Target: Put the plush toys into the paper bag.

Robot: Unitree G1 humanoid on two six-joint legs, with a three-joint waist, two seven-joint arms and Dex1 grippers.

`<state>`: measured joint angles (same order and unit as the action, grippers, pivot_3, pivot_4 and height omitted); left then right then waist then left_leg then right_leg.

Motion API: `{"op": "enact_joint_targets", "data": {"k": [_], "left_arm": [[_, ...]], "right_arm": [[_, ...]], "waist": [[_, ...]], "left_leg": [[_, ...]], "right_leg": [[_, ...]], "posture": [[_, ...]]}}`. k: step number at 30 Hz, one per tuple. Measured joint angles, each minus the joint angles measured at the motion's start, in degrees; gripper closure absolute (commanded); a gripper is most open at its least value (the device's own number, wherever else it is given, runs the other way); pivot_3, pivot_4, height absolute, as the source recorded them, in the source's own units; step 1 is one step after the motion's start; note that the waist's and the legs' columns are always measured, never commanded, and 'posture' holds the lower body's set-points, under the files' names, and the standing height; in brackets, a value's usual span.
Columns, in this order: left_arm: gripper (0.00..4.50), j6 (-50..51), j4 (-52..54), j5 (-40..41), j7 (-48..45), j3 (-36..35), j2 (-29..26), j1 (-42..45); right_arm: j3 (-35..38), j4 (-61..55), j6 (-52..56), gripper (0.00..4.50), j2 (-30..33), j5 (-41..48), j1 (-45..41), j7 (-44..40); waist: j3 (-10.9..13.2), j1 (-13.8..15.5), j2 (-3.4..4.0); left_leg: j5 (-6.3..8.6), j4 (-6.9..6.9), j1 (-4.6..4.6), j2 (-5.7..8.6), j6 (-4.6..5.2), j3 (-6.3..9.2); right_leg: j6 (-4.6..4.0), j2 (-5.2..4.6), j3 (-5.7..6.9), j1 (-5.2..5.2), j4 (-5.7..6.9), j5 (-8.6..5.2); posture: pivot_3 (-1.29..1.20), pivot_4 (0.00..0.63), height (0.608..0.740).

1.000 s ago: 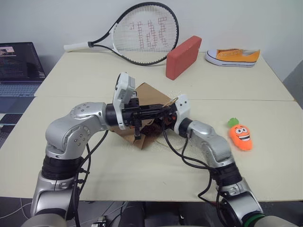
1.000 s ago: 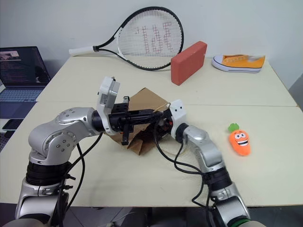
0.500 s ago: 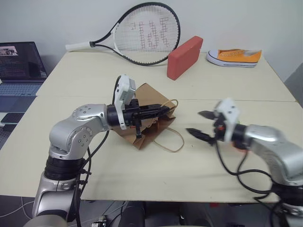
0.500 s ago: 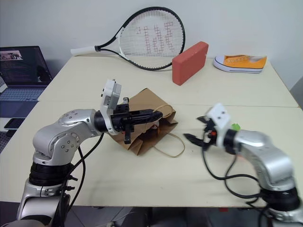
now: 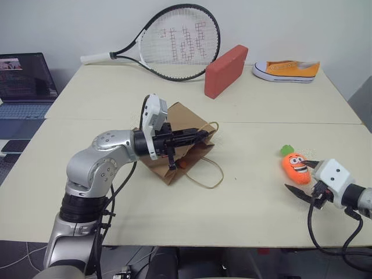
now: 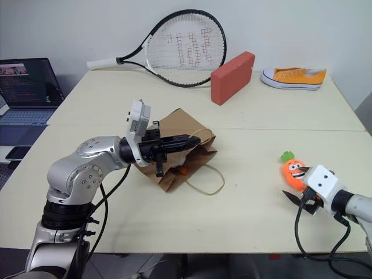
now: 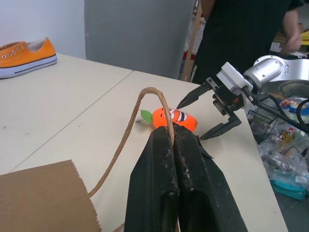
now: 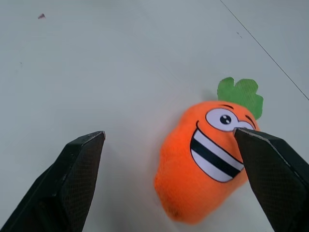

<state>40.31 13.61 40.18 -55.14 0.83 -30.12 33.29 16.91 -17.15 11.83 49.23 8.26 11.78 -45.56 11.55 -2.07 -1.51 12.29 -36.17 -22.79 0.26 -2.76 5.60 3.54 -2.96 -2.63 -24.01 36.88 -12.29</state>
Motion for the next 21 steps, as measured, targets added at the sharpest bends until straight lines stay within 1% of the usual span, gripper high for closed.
{"op": "enact_joint_targets", "data": {"k": [1,2,4,5,6,7,8,11,12,15,19,21], "left_arm": [[4.5,-0.1,0.0,-0.1,0.0,0.0,0.1,0.0],[4.5,-0.2,0.0,-0.1,0.0,0.0,0.1,0.0],[4.5,-0.4,-0.1,-0.1,0.0,0.0,0.1,0.0],[4.5,-0.4,-0.1,-0.2,0.0,0.0,0.1,0.0],[4.5,-0.5,-0.1,-0.2,0.0,0.0,0.1,0.0],[4.5,-0.5,-0.1,-0.2,0.0,0.0,0.1,0.0],[4.5,-0.5,-0.1,-0.2,0.0,0.0,0.1,0.0],[4.5,-0.5,-0.1,-0.2,0.2,0.0,0.0,0.0],[4.5,-0.5,-0.1,-0.2,0.4,0.0,0.0,0.0],[4.5,-0.5,-0.1,-0.2,0.5,-0.1,-0.1,-0.1],[4.5,-0.5,-0.1,-0.2,0.5,-0.3,-0.6,-0.2],[4.5,-0.5,-0.3,-0.1,0.5,-0.3,-0.9,-0.2]], "right_arm": [[-0.1,1.0,-1.0,0.04,-0.3,-0.6,-0.1,0.5],[-0.2,2.3,-2.1,0.21,-0.3,-1.3,-0.2,0.9],[-0.5,5.1,-3.9,0.64,-0.4,-2.9,-1.0,1.6],[-0.8,6.4,-4.9,0.99,-0.6,-3.4,-1.7,2.1],[-1.4,7.5,-6.0,1.21,-0.7,-4.1,-2.2,2.3],[-1.9,8.3,-7.0,1.7,-0.8,-4.7,-2.5,2.5],[-2.5,9.3,-8.0,1.97,-1.0,-5.0,-3.0,2.9],[-2.6,11.0,-9.2,3.06,-1.4,-5.4,-3.9,3.6],[-2.6,11.3,-9.5,3.49,-1.5,-5.5,-4.1,3.8],[-2.6,12.2,-10.1,4.48,-1.4,-5.4,-4.5,4.1],[-2.6,12.3,-10.0,4.48,-1.7,-4.8,-5.3,4.3],[-2.4,10.6,-9.2,4.48,-2.7,-2.7,-6.3,4.0]], "waist": [[0.0,0.0,0.0],[0.0,0.0,0.0],[0.0,0.1,0.0],[0.0,0.1,0.0],[0.0,0.1,0.0],[0.0,0.1,0.0],[0.0,0.1,0.0],[0.0,0.1,0.0],[0.0,0.1,0.0],[0.0,0.1,0.0],[0.0,0.1,0.0],[0.0,0.1,0.01]], "left_leg": [[0.0,-0.02,0.0,0.0,0.0,-0.01],[0.0,-0.04,-0.01,0.01,0.0,-0.02],[0.0,-0.07,-0.01,0.02,0.0,-0.03],[0.0,-0.07,-0.01,0.02,0.0,-0.04],[0.0,-0.07,-0.01,0.02,0.0,-0.03],[0.0,-0.07,-0.01,0.02,0.0,0.0],[0.0,-0.06,-0.01,0.03,0.0,0.01],[0.0,-0.04,-0.01,0.04,0.0,0.02],[0.0,-0.04,-0.02,0.04,0.0,0.03],[0.0,-0.04,0.0,0.04,0.0,0.03],[0.0,-0.04,0.03,0.04,0.0,0.01],[0.0,-0.05,0.05,0.03,0.0,0.02]], "right_leg": [[-0.01,0.0,0.0,0.0,0.0,-0.01],[-0.02,0.0,-0.03,0.01,0.0,-0.01],[-0.02,0.0,-0.05,0.02,-0.01,-0.01],[-0.02,-0.01,-0.06,0.03,0.0,-0.01],[-0.02,-0.01,-0.05,0.03,0.0,-0.01],[-0.02,0.0,-0.05,0.03,0.01,-0.01],[-0.02,0.0,-0.04,0.03,0.02,-0.01],[-0.01,0.0,-0.05,0.03,0.01,0.0],[0.0,0.0,-0.05,0.04,0.01,0.0],[0.0,0.0,-0.05,0.06,0.01,0.01],[0.0,0.0,-0.05,0.08,0.01,0.0],[0.0,0.0,-0.05,0.08,0.03,0.0]], "posture": [[0.0,0.15,0.74],[0.0,0.15,0.74],[0.0,0.15,0.74],[0.0,0.15,0.74],[0.0,0.15,0.74],[0.0,0.15,0.74],[0.0,0.15,0.74],[0.0,0.15,0.74],[0.0,0.15,0.74],[0.0,0.15,0.74],[0.0,0.15,0.74],[0.0,0.15,0.74]]}}
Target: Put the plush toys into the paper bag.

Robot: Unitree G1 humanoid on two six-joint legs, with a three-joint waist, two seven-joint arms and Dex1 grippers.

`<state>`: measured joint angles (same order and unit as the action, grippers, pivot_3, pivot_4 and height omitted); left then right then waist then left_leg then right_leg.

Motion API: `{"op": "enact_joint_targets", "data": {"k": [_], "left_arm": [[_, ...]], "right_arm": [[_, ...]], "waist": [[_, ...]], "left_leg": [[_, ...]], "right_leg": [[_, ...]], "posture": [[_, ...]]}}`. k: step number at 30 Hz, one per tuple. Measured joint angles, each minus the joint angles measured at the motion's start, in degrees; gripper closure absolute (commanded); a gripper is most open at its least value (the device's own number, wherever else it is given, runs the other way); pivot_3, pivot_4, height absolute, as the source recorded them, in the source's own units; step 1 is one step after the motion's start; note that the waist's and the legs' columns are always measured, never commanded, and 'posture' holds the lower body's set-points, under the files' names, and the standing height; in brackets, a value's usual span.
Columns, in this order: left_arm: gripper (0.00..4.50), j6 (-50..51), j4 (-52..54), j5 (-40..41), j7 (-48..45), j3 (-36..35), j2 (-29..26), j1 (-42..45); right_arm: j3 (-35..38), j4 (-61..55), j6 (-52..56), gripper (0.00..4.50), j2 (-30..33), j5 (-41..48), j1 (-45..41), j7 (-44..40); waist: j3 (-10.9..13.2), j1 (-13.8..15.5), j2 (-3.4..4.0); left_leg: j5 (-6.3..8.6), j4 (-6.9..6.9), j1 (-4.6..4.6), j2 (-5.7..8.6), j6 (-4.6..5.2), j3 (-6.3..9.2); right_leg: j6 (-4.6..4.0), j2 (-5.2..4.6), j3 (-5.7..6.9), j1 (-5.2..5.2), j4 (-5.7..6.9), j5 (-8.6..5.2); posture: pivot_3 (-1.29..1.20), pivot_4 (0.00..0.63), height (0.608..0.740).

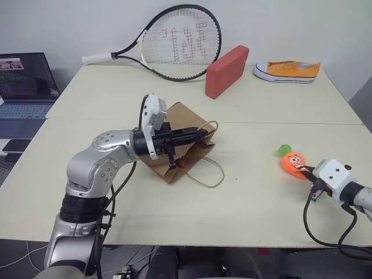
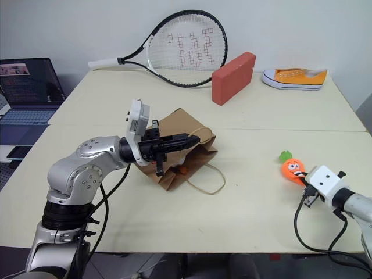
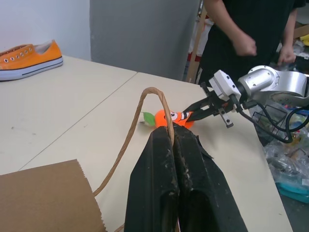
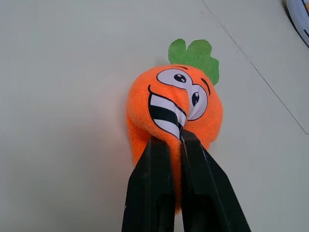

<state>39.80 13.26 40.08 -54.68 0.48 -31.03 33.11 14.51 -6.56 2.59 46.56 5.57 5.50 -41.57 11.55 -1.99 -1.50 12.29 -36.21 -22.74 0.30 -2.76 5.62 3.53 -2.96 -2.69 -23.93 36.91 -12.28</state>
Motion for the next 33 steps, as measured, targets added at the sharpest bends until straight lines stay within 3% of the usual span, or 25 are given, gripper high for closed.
{"op": "enact_joint_targets", "data": {"k": [6,9,12,19,24,33], "left_arm": [[4.5,0.0,-2.0,0.4,-0.8,-1.0,-0.3,1.5],[4.5,0.1,-2.8,0.6,-1.0,-1.4,-0.2,2.7],[4.5,0.5,-3.7,1.7,-0.8,-2.3,0.6,4.6],[4.5,1.4,-3.8,1.9,-1.1,-2.4,0.5,5.0],[4.5,2.1,-3.5,2.5,-0.9,-2.4,0.5,5.1],[4.5,3.6,-1.5,4.1,-0.2,-2.4,1.5,5.1]], "right_arm": [[-3.0,-16.7,10.5,4.48,1.3,11.0,-3.6,-6.2],[-8.5,-21.5,15.2,4.48,1.2,13.8,-6.7,-8.3],[-15.8,-22.7,17.9,4.48,-3.0,13.5,-11.8,-7.8],[-28.4,-15.6,19.7,4.48,-14.0,6.7,-24.8,-3.5],[-33.9,-9.3,20.7,4.48,-19.9,2.8,-29.4,-1.8],[-36.0,-1.6,21.7,4.48,-28.4,0.1,-35.2,1.3]], "waist": [[0.0,0.1,0.0],[0.0,0.2,-0.01],[0.0,0.1,-0.05],[0.0,0.0,-0.04],[0.0,0.2,-0.04],[0.0,0.1,-0.04]], "left_leg": [[0.0,0.01,0.0,0.0,0.0,0.15],[0.0,0.0,0.01,0.01,0.0,0.18],[0.0,-0.01,0.04,0.01,0.0,0.19],[0.0,0.03,0.05,0.0,-0.01,0.26],[0.0,0.1,-0.05,0.01,-0.01,0.38],[0.0,0.11,-0.08,-0.01,-0.02,0.39]], "right_leg": [[0.1,0.01,0.12,0.06,-0.01,0.06],[0.05,0.01,0.14,0.13,-0.06,0.03],[0.03,0.01,0.15,0.14,-0.04,0.02],[0.17,0.01,0.21,0.11,-0.02,0.1],[0.2,0.01,0.3,0.03,-0.03,0.12],[0.21,0.03,0.3,-0.08,0.06,0.14]], "posture": [[0.0,0.15,0.74],[0.0,0.15,0.74],[0.0,0.15,0.74],[0.0,0.15,0.74],[0.0,0.15,0.74],[0.0,0.15,0.74]]}}
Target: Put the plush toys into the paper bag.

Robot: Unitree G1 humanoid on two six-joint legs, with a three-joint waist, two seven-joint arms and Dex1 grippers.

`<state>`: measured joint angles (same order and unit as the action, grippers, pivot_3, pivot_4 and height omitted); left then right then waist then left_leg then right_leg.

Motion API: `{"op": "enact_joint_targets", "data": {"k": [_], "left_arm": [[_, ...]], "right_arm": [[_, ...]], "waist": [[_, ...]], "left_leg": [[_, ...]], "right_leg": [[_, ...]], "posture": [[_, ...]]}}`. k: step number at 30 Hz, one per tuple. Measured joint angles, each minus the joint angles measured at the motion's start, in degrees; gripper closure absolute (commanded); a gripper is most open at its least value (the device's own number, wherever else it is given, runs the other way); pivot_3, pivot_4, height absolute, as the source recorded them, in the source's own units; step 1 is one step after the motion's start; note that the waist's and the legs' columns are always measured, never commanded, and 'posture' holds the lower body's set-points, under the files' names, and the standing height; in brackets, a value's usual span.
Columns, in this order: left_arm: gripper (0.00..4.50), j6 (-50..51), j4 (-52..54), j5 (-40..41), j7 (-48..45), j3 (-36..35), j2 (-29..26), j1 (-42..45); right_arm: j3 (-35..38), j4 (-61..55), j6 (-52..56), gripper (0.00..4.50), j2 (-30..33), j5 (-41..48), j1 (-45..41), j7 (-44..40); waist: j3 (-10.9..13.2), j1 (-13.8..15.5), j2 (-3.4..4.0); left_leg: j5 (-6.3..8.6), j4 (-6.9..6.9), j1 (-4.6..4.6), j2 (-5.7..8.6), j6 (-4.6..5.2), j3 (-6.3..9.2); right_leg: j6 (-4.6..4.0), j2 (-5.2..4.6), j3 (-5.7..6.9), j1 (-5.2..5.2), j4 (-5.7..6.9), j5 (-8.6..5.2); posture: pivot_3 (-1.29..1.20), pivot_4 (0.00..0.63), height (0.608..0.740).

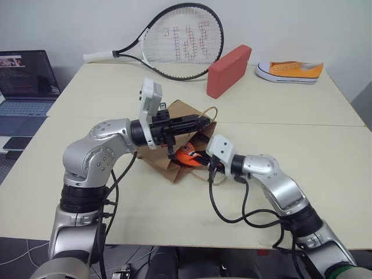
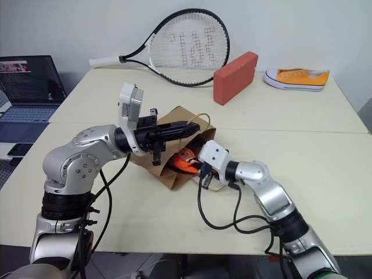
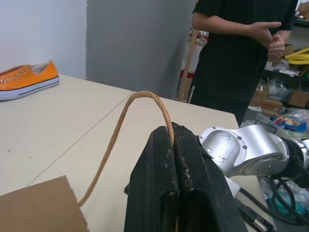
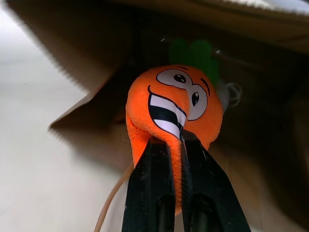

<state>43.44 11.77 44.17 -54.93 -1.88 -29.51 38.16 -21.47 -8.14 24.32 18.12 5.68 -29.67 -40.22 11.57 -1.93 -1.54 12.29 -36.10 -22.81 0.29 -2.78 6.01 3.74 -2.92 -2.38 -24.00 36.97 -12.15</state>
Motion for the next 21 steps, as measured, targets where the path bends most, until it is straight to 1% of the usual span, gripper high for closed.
{"op": "enact_joint_targets", "data": {"k": [7,13,16,21], "left_arm": [[4.5,0.2,0.0,0.0,0.4,0.4,0.6,0.0],[4.5,0.2,0.0,0.0,0.5,0.5,0.6,-0.1],[4.5,0.2,0.0,0.0,0.5,0.5,0.6,-0.1],[4.5,0.2,0.0,0.0,0.8,0.5,0.7,-0.3]], "right_arm": [[-0.1,3.9,2.7,4.48,-7.1,0.1,-2.8,1.8],[-0.3,8.6,4.0,4.48,-11.2,-0.2,-5.1,2.7],[-0.2,11.3,3.8,3.73,-12.4,-0.7,-5.3,4.1],[0.5,12.3,3.7,1.91,-12.6,-1.2,-5.1,6.2]], "waist": [[0.0,-0.1,0.0],[0.0,-0.1,0.01],[0.0,-0.1,0.01],[0.0,-0.1,0.01]], "left_leg": [[0.0,0.01,-0.01,0.0,0.0,0.0],[0.0,0.01,0.0,0.0,0.0,0.0],[0.0,0.01,-0.01,0.0,0.0,0.0],[0.0,0.02,0.0,0.0,0.0,0.0]], "right_leg": [[-0.01,0.01,-0.01,-0.01,0.01,0.01],[-0.01,0.01,-0.01,-0.02,0.02,0.01],[-0.01,0.01,0.0,-0.02,0.02,0.01],[-0.01,0.01,-0.01,-0.03,0.02,0.01]], "posture": [[0.0,0.15,0.74],[0.0,0.15,0.74],[0.0,0.15,0.74],[0.0,0.15,0.74]]}}
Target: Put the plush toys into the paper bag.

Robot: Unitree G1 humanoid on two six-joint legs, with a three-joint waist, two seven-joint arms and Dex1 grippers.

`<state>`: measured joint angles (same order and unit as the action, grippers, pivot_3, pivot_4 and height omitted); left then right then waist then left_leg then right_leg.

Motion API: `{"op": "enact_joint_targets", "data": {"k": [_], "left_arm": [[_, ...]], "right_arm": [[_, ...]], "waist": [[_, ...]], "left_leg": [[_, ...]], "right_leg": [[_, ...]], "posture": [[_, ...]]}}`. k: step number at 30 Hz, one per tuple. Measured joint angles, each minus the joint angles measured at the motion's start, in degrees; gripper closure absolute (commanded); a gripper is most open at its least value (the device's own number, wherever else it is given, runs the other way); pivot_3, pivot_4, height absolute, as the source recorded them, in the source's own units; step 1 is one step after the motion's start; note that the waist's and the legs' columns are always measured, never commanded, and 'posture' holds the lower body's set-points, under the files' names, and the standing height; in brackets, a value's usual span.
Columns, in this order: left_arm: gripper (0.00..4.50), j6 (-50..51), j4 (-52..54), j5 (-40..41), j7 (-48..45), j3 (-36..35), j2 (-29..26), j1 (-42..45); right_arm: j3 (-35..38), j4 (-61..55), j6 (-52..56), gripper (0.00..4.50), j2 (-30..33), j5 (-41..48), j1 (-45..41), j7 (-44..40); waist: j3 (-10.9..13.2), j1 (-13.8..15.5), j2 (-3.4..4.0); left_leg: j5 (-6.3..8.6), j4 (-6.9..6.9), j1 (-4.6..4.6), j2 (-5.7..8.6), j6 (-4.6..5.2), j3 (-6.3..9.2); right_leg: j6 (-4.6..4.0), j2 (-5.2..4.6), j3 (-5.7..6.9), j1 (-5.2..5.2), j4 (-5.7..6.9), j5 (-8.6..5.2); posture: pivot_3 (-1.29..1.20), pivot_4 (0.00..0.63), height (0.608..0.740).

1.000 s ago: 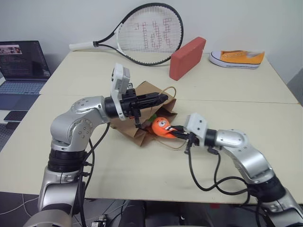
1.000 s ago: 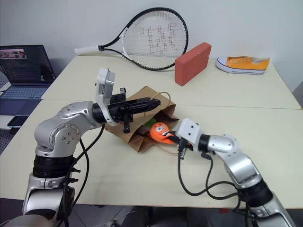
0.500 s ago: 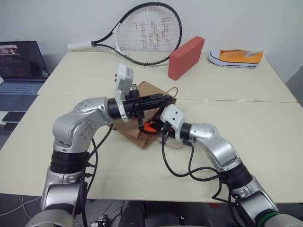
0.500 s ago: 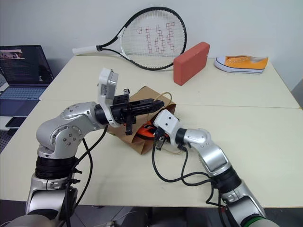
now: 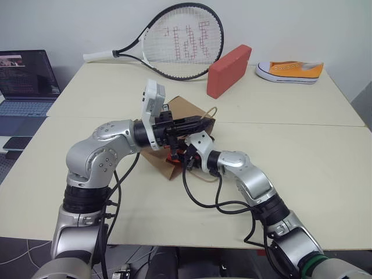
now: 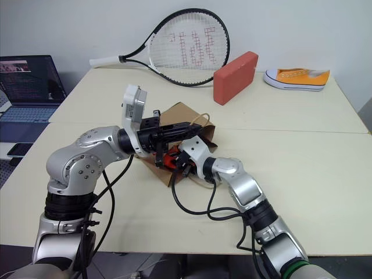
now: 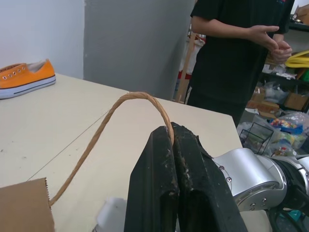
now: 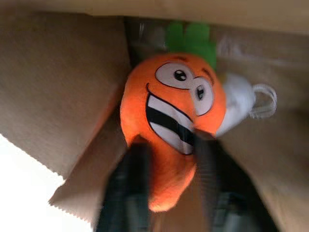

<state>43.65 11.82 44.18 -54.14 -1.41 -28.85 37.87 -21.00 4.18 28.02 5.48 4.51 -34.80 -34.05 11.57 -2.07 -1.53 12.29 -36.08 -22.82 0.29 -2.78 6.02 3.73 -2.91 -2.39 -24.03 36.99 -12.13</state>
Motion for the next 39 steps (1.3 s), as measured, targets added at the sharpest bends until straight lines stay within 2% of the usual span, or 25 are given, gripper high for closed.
{"op": "enact_joint_targets", "data": {"k": [5,6,14,20,27,31,34,39], "left_arm": [[4.5,0.0,-0.1,-0.1,0.0,-0.1,-0.3,-0.1],[4.5,0.0,-0.1,-0.1,0.0,-0.1,-0.4,-0.1],[4.5,-0.5,-1.6,-0.8,0.1,-0.4,-1.2,0.0],[4.5,-1.1,-2.7,-1.3,1.2,-0.5,-0.9,0.2],[4.5,-2.0,-3.5,-1.8,2.1,-0.7,-0.2,0.8],[4.5,-2.6,-4.1,-1.9,2.2,-0.8,0.1,1.3],[4.5,-2.7,-4.5,-1.9,2.3,-1.1,0.1,2.1],[4.5,-2.8,-4.9,-1.9,2.2,-1.4,0.0,3.4]], "right_arm": [[1.3,-1.5,0.2,0.17,0.3,0.1,0.9,0.5],[1.4,-2.1,0.3,0.04,0.3,0.2,1.1,0.5],[1.7,-7.2,1.7,0.04,2.5,0.1,2.7,0.3],[1.8,-14.4,4.4,0.04,7.5,0.5,3.8,-1.0],[7.1,-30.1,13.0,0.04,21.6,8.3,10.4,-9.1],[11.9,-33.5,14.1,0.04,27.3,10.5,15.6,-10.2],[14.3,-32.9,14.4,0.04,28.1,10.5,18.3,-9.0],[15.0,-28.6,15.1,0.04,23.2,12.1,23.3,-5.7]], "waist": [[0.0,0.0,0.0],[0.0,0.0,0.0],[0.0,-0.1,0.0],[0.0,-0.1,0.0],[0.0,0.3,0.0],[0.0,0.2,-0.01],[0.0,0.1,-0.01],[0.0,0.1,-0.01]], "left_leg": [[0.0,0.01,-0.01,0.0,0.0,0.0],[0.0,0.01,-0.01,0.0,0.0,0.0],[0.0,0.01,-0.01,0.0,0.0,0.0],[0.0,0.01,-0.01,0.0,0.0,0.0],[0.01,0.0,-0.06,0.02,0.01,0.01],[0.0,0.0,-0.03,0.0,0.01,-0.04],[0.0,0.0,-0.02,0.0,0.01,-0.06],[0.0,0.01,-0.05,0.0,0.01,-0.07]], "right_leg": [[0.0,0.0,0.0,-0.01,0.0,0.0],[0.0,0.0,0.0,-0.01,0.0,0.0],[0.0,0.0,0.0,-0.01,0.0,0.0],[0.0,0.0,0.01,-0.01,-0.01,-0.01],[0.01,-0.02,0.02,0.01,-0.06,-0.01],[0.0,-0.02,0.0,0.0,-0.05,-0.02],[0.0,-0.02,-0.01,0.0,-0.04,-0.02],[0.01,-0.01,-0.02,-0.01,-0.05,-0.02]], "posture": [[0.0,0.15,0.74],[0.0,0.15,0.74],[0.0,0.15,0.74],[0.0,0.15,0.74],[0.0,0.15,0.74],[0.0,0.15,0.74],[0.0,0.15,0.74],[0.0,0.15,0.74]]}}
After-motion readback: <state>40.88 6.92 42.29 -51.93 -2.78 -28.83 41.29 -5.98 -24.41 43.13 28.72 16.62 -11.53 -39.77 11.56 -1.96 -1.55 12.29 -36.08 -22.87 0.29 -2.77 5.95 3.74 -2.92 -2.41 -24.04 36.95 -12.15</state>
